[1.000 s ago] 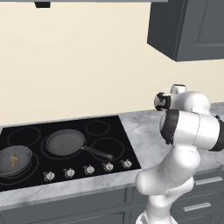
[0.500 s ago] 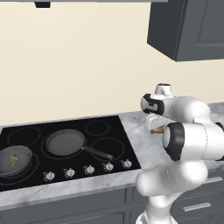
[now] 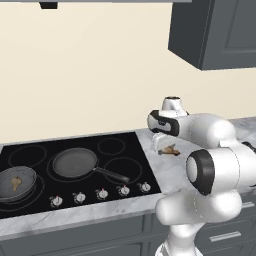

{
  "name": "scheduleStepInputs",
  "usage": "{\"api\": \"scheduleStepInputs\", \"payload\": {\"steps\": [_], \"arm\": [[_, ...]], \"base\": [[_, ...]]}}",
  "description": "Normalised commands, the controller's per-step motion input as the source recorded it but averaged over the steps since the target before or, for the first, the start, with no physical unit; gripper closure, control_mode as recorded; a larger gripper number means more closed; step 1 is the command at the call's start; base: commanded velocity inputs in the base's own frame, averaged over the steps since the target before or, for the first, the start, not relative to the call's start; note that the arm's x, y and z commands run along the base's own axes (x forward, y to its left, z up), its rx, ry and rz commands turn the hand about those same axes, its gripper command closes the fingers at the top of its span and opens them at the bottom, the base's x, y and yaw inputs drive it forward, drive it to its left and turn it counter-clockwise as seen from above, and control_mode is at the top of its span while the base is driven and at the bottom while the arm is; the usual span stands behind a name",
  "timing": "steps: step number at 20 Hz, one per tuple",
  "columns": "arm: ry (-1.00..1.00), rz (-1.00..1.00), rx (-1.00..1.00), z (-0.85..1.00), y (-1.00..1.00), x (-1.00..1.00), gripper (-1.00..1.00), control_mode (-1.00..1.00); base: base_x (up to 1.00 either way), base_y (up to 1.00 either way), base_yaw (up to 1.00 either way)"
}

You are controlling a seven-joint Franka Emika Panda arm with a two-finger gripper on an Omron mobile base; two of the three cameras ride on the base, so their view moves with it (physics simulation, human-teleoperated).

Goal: Place both pans onto different burners. Then place the garlic and the chicken drumstick on different pans.

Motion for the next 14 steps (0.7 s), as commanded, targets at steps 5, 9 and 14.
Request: {"api": "scheduleStepInputs", "payload": {"steps": [5,9,14], "arm": [[0.0,0.01,0.0,0.0,0.6,0.0,1.0,-1.0],[0.0,0.0,0.0,0.0,0.65,0.01,1.0,-1.0],[0.0,0.0,0.0,0.0,0.54,0.1,1.0,-1.0]], "base": [[0.0,0.0,0.0],[0.0,0.0,0.0],[0.0,0.0,0.0]]}}
